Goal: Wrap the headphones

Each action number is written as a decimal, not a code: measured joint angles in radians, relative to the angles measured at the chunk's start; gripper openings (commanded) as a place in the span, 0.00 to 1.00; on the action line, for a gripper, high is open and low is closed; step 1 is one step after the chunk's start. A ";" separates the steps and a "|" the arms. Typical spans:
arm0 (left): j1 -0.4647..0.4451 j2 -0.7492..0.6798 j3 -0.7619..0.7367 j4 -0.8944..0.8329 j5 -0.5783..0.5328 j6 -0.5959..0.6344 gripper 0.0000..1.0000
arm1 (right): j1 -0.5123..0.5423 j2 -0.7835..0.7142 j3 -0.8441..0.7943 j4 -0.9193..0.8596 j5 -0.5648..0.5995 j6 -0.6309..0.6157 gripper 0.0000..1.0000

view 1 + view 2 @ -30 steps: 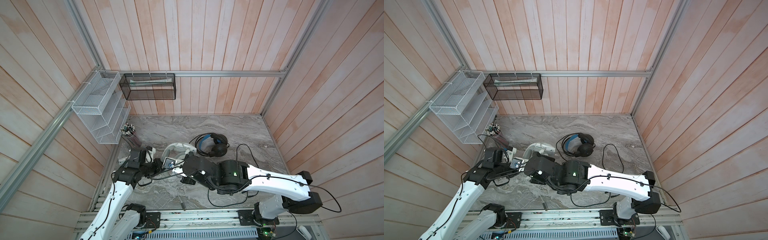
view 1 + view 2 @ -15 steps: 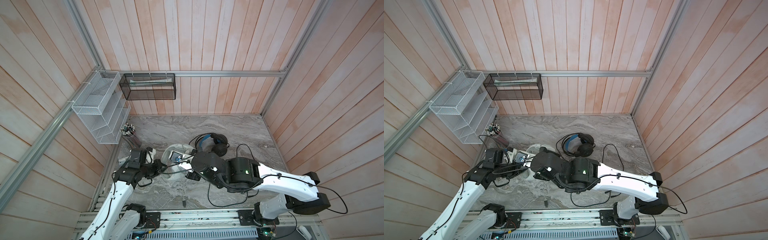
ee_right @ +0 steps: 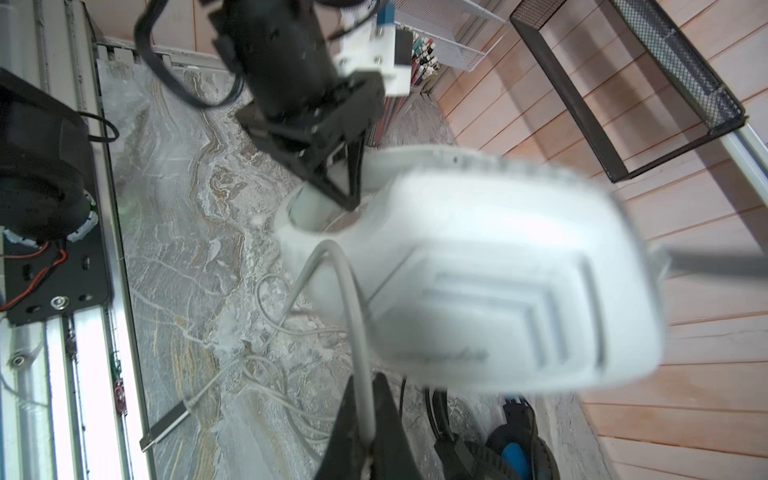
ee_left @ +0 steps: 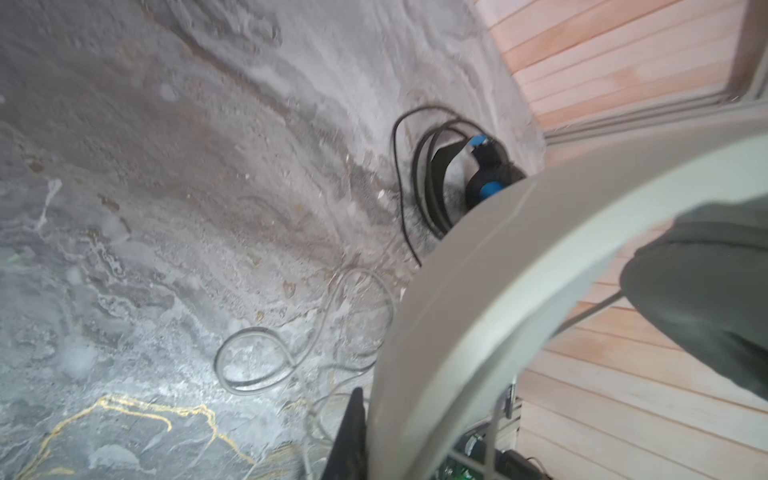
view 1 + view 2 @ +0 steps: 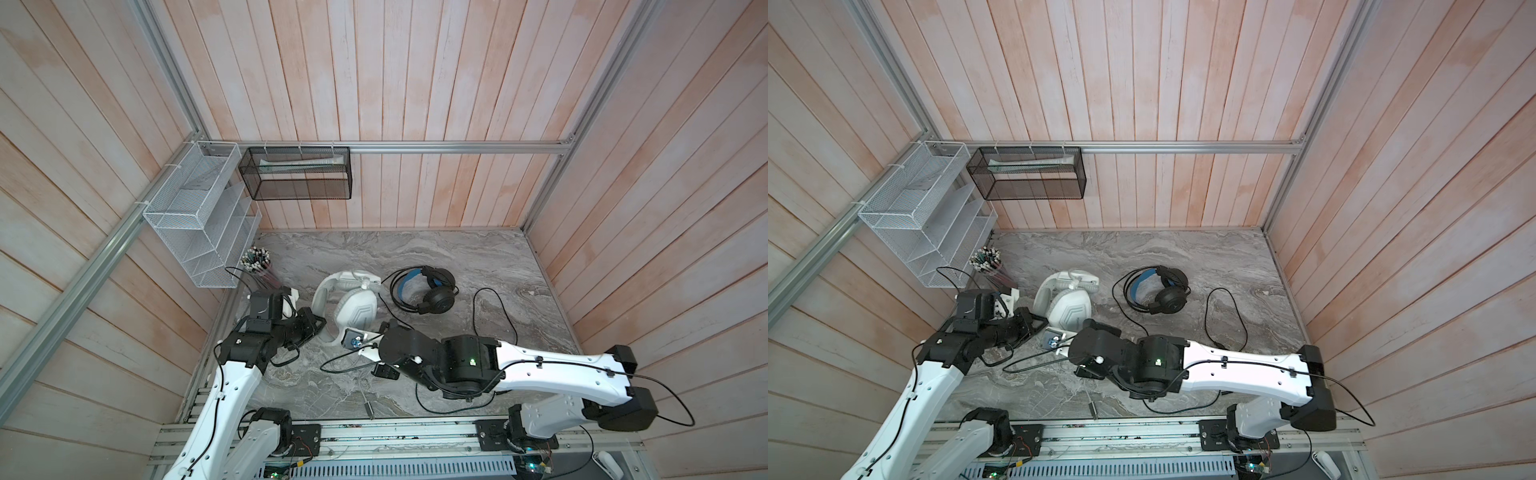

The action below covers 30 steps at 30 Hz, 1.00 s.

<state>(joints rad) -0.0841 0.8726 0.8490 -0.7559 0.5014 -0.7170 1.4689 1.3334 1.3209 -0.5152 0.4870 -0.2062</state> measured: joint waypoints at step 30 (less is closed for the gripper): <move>0.047 0.282 0.893 -0.273 -0.159 0.032 0.00 | -0.156 -0.295 -0.913 0.898 -0.107 0.515 0.64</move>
<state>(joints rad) -0.0372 1.1545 1.7416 -1.0290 0.3420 -0.6846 1.3128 1.0382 0.4076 0.3828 0.3801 0.3084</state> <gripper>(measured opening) 0.108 0.651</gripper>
